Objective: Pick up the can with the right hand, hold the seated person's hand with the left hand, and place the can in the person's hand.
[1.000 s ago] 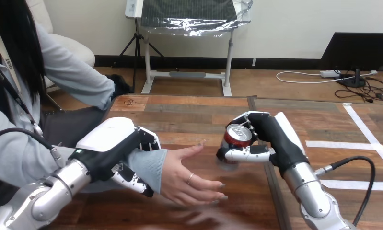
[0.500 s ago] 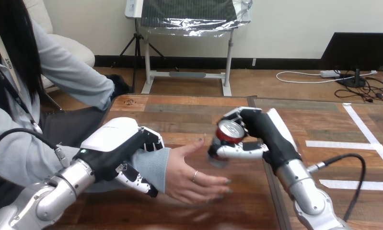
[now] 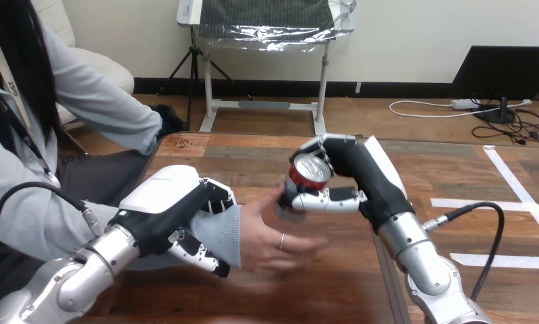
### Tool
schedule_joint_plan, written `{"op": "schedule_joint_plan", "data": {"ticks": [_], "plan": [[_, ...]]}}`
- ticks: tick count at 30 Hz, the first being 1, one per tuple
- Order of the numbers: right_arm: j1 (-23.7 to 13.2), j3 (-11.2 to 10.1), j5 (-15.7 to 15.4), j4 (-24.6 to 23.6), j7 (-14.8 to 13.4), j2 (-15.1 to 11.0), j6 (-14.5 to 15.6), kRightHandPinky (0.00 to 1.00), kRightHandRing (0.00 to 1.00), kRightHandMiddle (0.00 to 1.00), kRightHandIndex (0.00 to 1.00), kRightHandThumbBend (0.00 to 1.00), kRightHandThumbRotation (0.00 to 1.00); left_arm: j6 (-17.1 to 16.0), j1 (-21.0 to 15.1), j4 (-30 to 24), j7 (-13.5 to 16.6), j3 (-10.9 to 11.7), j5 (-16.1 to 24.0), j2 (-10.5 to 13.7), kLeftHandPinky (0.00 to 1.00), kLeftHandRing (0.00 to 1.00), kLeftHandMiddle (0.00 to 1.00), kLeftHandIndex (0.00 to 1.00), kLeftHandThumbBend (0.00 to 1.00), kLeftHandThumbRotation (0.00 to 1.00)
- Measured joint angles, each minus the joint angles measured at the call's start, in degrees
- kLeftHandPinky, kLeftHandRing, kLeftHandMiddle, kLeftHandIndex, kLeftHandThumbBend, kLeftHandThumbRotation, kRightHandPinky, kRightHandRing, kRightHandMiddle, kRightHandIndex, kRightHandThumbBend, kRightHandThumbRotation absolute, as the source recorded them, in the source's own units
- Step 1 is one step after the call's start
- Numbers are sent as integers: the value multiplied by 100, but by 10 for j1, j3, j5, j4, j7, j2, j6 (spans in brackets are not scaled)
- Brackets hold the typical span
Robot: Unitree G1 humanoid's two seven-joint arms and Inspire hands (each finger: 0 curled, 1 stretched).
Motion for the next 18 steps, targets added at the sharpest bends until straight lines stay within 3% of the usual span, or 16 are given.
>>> {"op": "schedule_joint_plan", "data": {"ticks": [18], "plan": [[61, 10, 2, -121, 13, 4, 2, 30, 35, 50, 51, 80, 0, -7, -3, 7, 16, 0, 0, -20, 33, 39, 45, 48, 87, 12]]}}
